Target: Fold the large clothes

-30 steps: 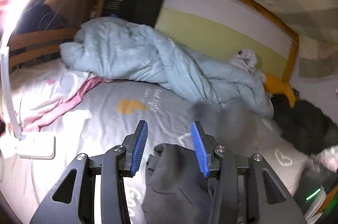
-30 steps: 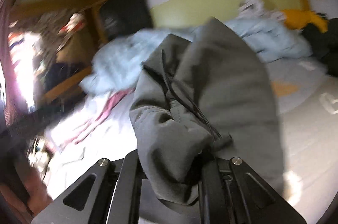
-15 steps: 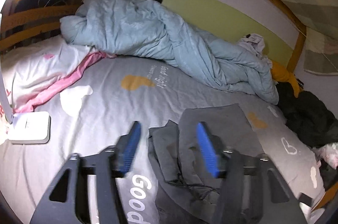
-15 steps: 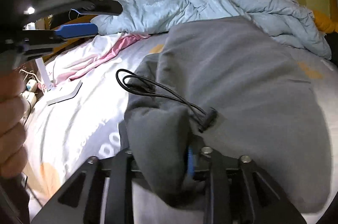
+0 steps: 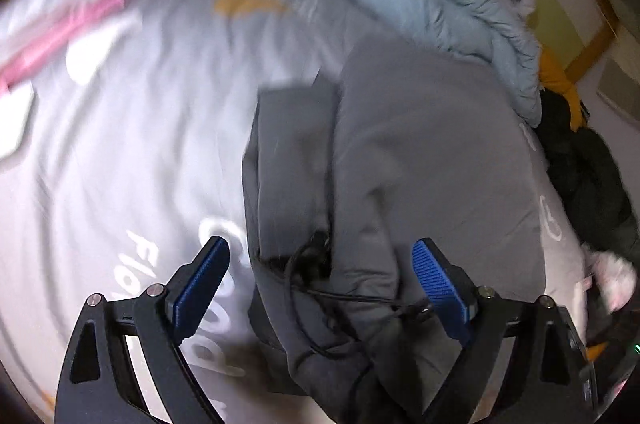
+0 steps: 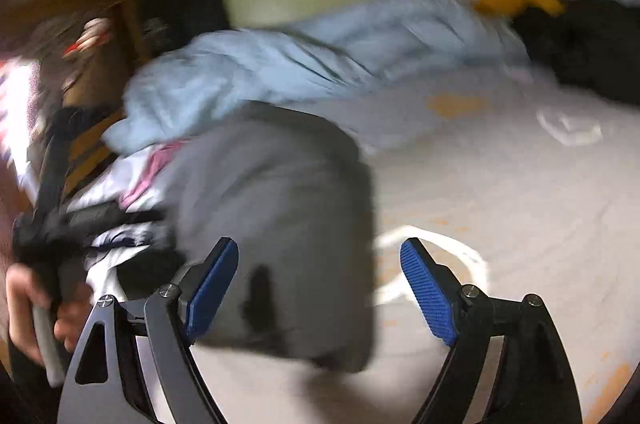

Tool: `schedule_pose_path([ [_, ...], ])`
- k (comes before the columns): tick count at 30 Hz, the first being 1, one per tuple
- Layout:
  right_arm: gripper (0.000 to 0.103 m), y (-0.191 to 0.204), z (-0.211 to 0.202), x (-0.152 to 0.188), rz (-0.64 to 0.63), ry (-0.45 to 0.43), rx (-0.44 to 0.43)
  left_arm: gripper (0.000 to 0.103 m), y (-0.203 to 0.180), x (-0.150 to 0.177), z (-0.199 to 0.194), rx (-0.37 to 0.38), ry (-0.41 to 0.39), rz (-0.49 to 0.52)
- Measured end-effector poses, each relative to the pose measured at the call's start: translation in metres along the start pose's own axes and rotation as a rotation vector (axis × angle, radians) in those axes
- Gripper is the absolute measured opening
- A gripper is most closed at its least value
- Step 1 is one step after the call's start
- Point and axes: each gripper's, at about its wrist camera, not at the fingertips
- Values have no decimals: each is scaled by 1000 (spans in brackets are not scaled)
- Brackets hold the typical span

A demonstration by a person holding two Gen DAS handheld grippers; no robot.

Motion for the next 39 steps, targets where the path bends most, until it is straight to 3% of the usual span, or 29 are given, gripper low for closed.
schedule_pose_path([
  [3,85,-23,25,-23,71,109,-197,95,11,0,18,46,70,-61],
  [5,85,-22,44,-31,52,160,-242,102,15,1,29,78,108,-86],
  [7,86,-20,74,-36,54,239,-317,103,18,3,37,99,114,-97],
  [8,93,-18,84,-35,67,253,-320,102,17,4,36,102,113,-97],
  [10,96,-17,103,-41,80,271,-341,102,16,6,36,148,107,-93],
  [11,96,-17,107,-41,74,280,-343,95,17,7,36,179,107,-85],
  [12,96,-17,110,-41,63,297,-348,70,14,7,38,219,114,-64],
  [13,95,-17,113,-44,55,307,-351,67,10,8,41,245,136,-51],
  [17,74,-7,119,-50,-11,315,-301,34,2,13,35,202,76,-33],
  [21,56,4,103,-47,-78,260,-248,23,-19,21,16,150,-20,52],
  [24,46,8,85,-50,-124,225,-235,21,-42,29,0,116,-99,146],
  [26,43,6,70,-53,-150,208,-230,21,-57,34,-8,133,-125,188],
  [33,43,-19,-2,-79,-211,130,-154,20,-123,43,-23,190,-186,324],
  [39,43,-64,-69,-111,-208,16,-57,20,-211,38,-24,289,-214,416],
])
Point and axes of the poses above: each gripper's, at about its wrist camera, not at the fingertips, and z roughly the way its jaws point, y to its left, x to its underside, and after that the axes turned 14 degrees about y, right-handed
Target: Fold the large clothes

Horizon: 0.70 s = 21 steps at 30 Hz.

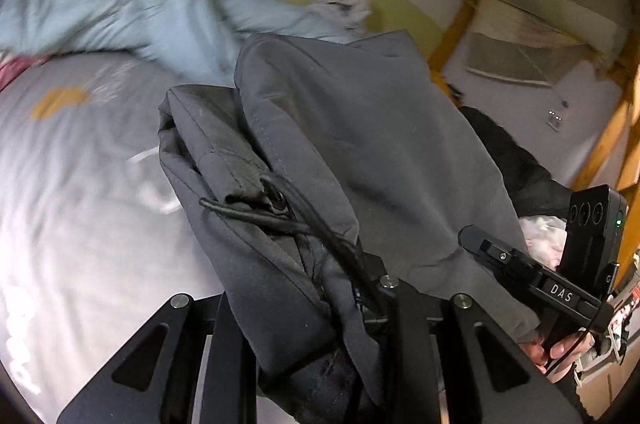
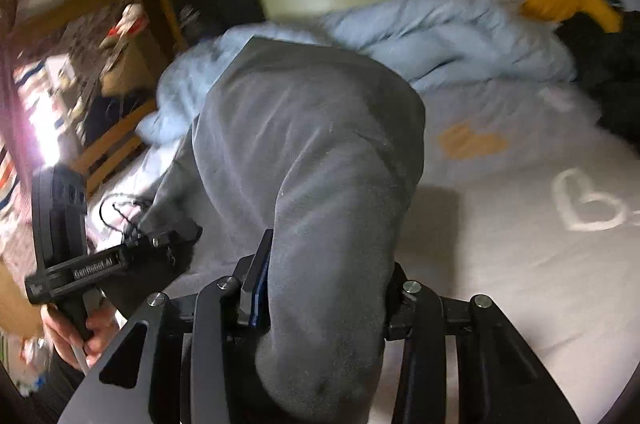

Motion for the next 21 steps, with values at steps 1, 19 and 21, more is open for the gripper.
schedule_pose_path([
  [1,43,-10,-12,-2,-10,-14,24,20,-12,-5,6,16,-3,18],
  [19,43,-272,-91,-17,132,-160,361,21,-188,-68,268,141,91,166],
  [21,44,-295,-66,-9,169,-130,408,23,-177,-62,321,118,191,140],
])
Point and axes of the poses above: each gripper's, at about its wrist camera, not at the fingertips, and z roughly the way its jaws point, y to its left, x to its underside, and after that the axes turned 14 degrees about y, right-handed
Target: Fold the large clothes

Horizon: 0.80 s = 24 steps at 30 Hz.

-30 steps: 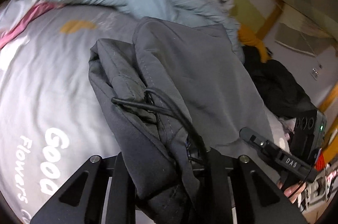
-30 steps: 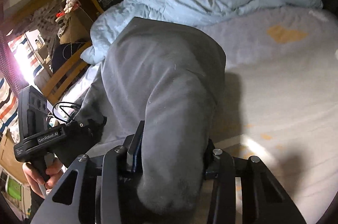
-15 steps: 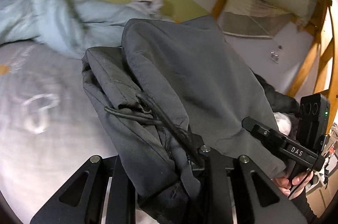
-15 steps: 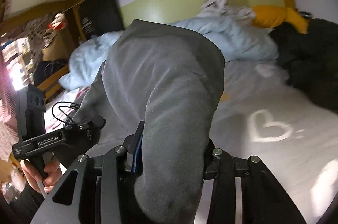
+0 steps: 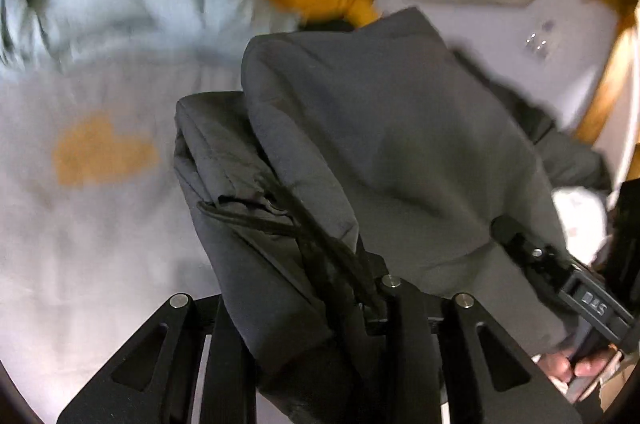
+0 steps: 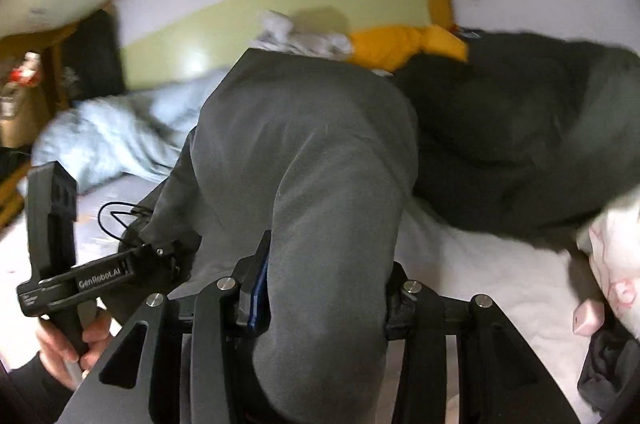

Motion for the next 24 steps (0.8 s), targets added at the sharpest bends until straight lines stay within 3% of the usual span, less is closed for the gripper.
schedule_pose_path([
  [1,44,-8,20,5,16,33,21,26,8,2,17,-15,33,-27],
  [3,54,-25,52,17,72,77,33,32,14,3,23,-7,28,-50],
  [5,58,-51,57,28,162,49,-51,38,12,0,18,-16,35,-37],
  [7,59,-63,51,26,184,53,-100,45,4,0,15,-81,48,17],
  [11,60,-63,40,22,157,77,-86,84,4,8,-5,-193,-11,43],
  [12,61,-61,36,23,161,82,-90,87,7,8,-14,-188,-39,38],
  [15,61,-68,13,20,192,58,-83,88,13,13,-35,-103,-63,34],
  [19,61,-49,-30,19,133,-37,6,88,1,27,-62,-110,-114,74],
  [20,51,-42,-36,17,107,-42,36,88,-2,29,-68,-106,-139,85],
  [21,20,-37,-39,17,78,-36,58,88,-6,33,-76,-105,-161,96],
  [22,9,-30,-37,17,51,-7,68,88,-10,38,-84,-109,-183,106],
  [24,7,-23,-22,19,29,66,62,88,-16,43,-96,-117,-214,118],
])
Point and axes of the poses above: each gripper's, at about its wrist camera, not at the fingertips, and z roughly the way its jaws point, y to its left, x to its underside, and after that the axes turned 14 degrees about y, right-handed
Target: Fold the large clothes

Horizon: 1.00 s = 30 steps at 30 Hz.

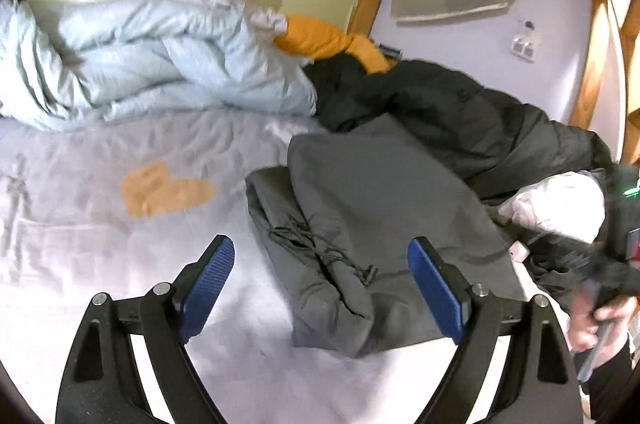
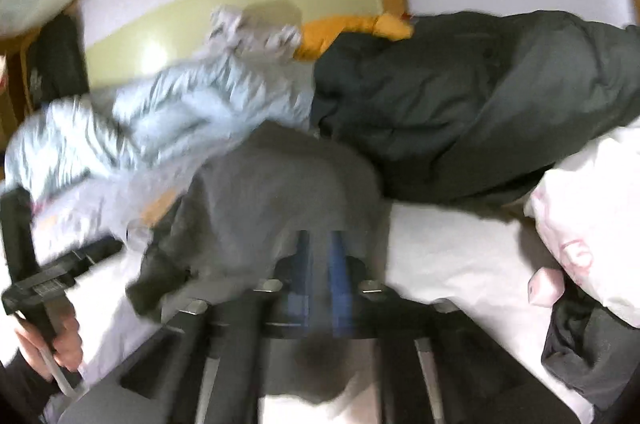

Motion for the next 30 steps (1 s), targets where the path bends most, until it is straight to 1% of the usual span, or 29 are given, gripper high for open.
schedule_pose_path([
  [1,7,3,17,3,6,54,17,88,-1,1,-6,-7,-13,2],
  [3,7,1,40,10,31,65,18,88,0,3,-13,-9,-27,5],
  [4,7,2,57,13,37,81,40,88,0,4,-16,-13,-28,7],
  [5,7,1,69,15,44,89,42,88,0,5,-18,-19,-28,12],
  [6,7,-2,73,17,65,86,23,88,0,8,-19,-33,-31,23],
  [7,7,-6,73,17,95,69,-12,88,-2,11,-21,-48,-35,32],
  [8,7,-6,70,19,99,53,-24,88,-3,14,-21,-61,-39,43],
  [9,7,-4,67,21,84,37,-19,88,-4,17,-22,-70,-44,58],
  [12,7,7,45,42,46,-75,2,88,-10,30,-26,-97,-84,94],
  [13,7,11,34,52,39,-127,7,88,-12,35,-27,-113,-108,107],
  [16,8,22,10,76,5,-219,-14,88,-19,50,-35,-158,-213,134],
  [17,9,26,4,82,-3,-243,-17,91,-20,56,-38,-175,-254,141],
  [18,15,29,-1,89,-13,-270,-20,101,-22,65,-40,-199,-297,144],
  [19,21,32,-6,96,-26,-300,-22,103,-23,70,-39,-219,-320,148],
  [20,40,34,-11,101,-34,-327,-15,103,-24,75,-38,-235,-334,157],
  [21,67,37,-16,106,-40,-359,-1,103,-26,77,-36,-250,-333,170],
  [22,76,40,-20,111,-46,-399,18,103,-29,77,-34,-272,-328,183],
  [25,88,51,-35,128,-85,-512,64,103,-32,77,-31,-291,-326,207],
  [26,98,56,-38,131,-104,-534,74,103,-31,77,-32,-292,-327,202],
  [27,103,59,-39,131,-116,-539,82,103,-28,77,-33,-291,-331,190],
  [30,103,64,-38,130,-128,-520,106,103,-22,77,-36,-298,-344,150],
])
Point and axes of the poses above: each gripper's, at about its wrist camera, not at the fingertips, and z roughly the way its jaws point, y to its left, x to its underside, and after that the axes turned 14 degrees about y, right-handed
